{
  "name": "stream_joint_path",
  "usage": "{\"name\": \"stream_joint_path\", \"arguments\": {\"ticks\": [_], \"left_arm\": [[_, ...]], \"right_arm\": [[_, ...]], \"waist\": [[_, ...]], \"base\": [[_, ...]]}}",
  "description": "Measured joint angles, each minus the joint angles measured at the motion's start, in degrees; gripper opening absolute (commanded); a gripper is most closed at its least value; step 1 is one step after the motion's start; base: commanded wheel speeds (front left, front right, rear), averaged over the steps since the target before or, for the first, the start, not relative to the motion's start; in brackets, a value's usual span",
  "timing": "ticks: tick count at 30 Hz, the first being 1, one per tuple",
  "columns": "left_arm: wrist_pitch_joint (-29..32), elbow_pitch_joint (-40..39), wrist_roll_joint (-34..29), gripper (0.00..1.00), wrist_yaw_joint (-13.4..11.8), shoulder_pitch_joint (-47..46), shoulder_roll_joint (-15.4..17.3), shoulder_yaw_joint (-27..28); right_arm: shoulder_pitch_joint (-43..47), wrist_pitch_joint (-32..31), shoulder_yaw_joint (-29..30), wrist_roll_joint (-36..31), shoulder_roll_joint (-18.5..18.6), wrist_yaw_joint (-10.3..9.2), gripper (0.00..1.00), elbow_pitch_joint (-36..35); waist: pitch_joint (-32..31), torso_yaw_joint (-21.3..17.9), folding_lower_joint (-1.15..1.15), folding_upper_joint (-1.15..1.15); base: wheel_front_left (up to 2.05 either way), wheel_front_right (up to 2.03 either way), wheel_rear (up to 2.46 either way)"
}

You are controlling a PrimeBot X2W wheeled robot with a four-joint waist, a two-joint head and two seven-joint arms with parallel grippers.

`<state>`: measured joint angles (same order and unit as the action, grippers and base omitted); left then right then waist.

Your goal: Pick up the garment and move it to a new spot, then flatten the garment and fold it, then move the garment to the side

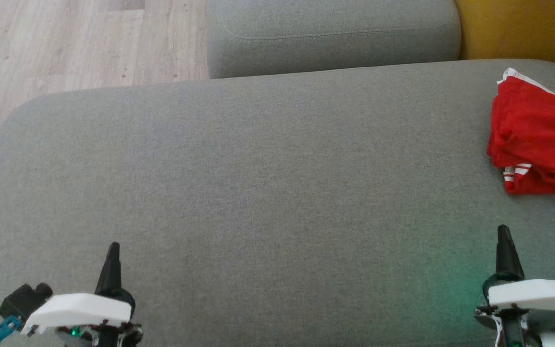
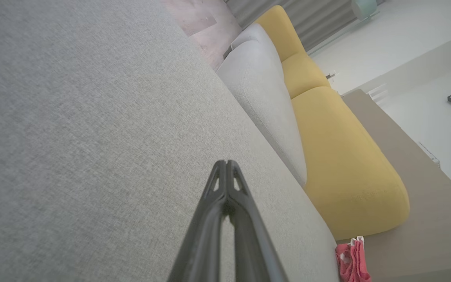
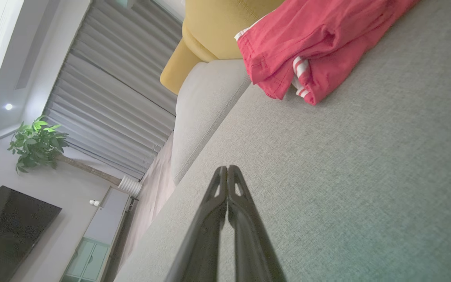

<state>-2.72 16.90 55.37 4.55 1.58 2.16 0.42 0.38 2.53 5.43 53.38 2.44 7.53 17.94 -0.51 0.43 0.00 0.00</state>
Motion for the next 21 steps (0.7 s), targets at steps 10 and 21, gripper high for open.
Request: {"name": "stream_joint_path", "arguments": {"ticks": [10, 21], "left_arm": [[1.7, -0.2, 6.6, 0.0, 0.5, -1.0, 0.0, 0.4], [3.4, -0.2, 14.0, 0.0, 0.9, -1.3, 0.0, 1.3]], "right_arm": [[-0.1, -1.6, 0.4, 7.0, 0.0, 0.0, 0.0, -0.2], [-1.2, -3.2, 0.8, 14.6, 0.0, 0.0, 0.0, -0.6]], "waist": [[0.1, -0.1, 0.0, 0.0], [0.3, -0.2, 0.0, 0.0]], "base": [[0.0, 0.0, 0.0], [0.0, 0.0, 0.0]]}}
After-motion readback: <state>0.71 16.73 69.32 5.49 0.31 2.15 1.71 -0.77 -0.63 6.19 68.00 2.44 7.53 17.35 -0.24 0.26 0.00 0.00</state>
